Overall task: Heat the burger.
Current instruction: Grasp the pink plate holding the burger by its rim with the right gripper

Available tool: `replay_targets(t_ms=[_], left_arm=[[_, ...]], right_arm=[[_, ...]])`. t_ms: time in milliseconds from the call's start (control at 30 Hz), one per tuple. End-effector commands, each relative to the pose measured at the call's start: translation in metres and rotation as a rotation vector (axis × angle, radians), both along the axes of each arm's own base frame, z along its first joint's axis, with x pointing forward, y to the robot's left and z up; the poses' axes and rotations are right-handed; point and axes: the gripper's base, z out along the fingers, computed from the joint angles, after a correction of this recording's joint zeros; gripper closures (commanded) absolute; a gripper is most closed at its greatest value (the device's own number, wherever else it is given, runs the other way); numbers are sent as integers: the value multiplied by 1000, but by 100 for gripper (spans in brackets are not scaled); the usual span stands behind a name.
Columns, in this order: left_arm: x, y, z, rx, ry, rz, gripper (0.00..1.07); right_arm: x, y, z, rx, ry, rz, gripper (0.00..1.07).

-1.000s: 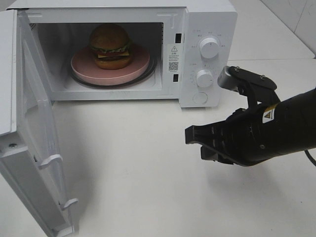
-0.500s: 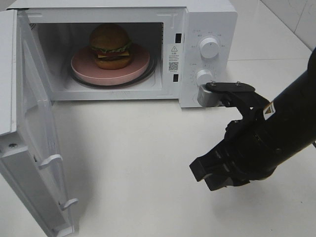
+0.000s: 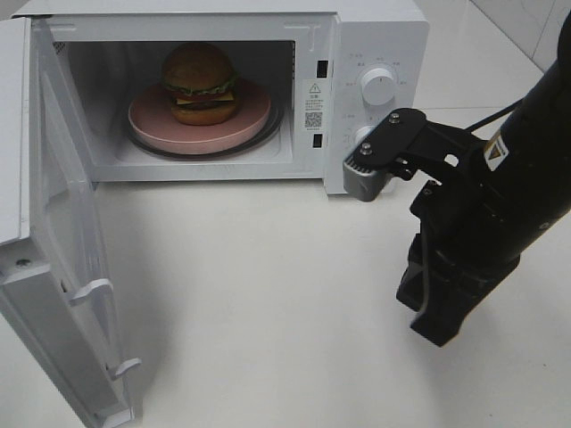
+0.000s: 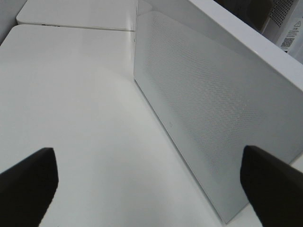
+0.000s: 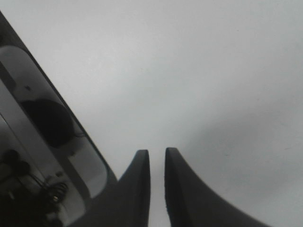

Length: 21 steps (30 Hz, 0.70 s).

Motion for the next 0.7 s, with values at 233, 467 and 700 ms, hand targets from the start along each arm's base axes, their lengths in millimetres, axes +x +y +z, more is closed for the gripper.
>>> replay_targets(t_ms=[233,467,700], left_arm=[[-2,0,0,-5,-27,2,7],[-2,0,0,-5,-27,2,7],[-2,0,0,-5,-27,2,7]], right_arm=[[10,-10,7,-181,-146,383,96],[16,-8,9,-232,-250,662,95],[26,-6,12,-303,-392,841,93]])
